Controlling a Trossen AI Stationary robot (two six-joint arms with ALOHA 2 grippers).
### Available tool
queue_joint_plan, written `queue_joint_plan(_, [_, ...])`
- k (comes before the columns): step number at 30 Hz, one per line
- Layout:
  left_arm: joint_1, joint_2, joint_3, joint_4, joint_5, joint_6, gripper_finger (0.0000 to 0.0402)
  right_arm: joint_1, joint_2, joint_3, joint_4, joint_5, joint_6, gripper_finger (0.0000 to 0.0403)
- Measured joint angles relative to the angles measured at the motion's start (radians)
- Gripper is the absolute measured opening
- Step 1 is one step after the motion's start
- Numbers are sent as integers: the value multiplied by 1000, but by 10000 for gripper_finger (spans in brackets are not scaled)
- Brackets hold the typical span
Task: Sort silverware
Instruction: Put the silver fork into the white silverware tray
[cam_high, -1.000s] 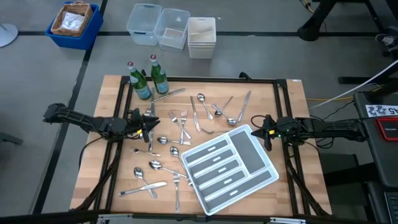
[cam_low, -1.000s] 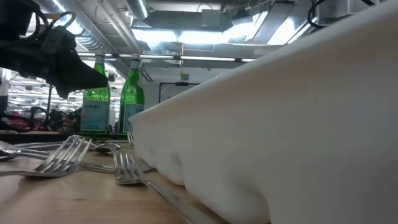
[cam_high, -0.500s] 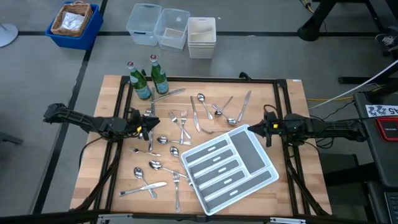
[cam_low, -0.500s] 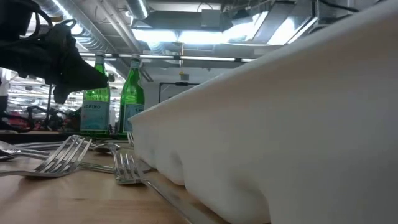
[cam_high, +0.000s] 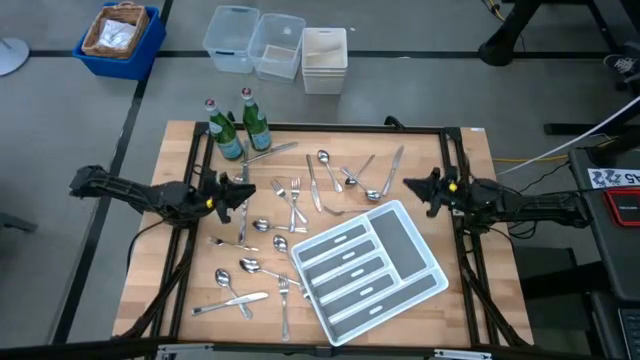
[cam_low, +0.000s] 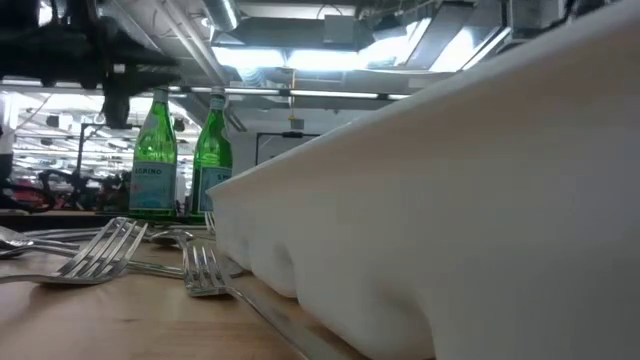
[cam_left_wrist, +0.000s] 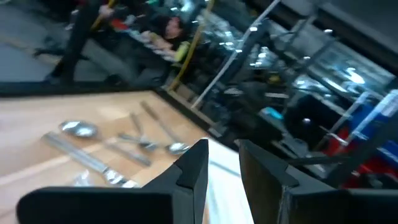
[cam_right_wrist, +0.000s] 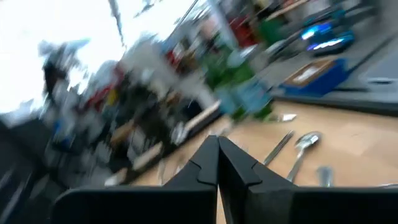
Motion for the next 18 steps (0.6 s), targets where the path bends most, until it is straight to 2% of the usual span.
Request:
queue_joint_plan(4, [0, 74, 115, -108, 37, 56, 82, 0, 0, 0, 33, 54, 25, 5])
queue_joint_plan(11, [1, 303, 335, -428, 152, 3, 82, 0, 1, 0, 64, 55, 25, 11])
queue_joint_plan(18, [4, 488, 430, -450, 195, -17, 90, 0, 31, 2, 166, 57, 25, 78])
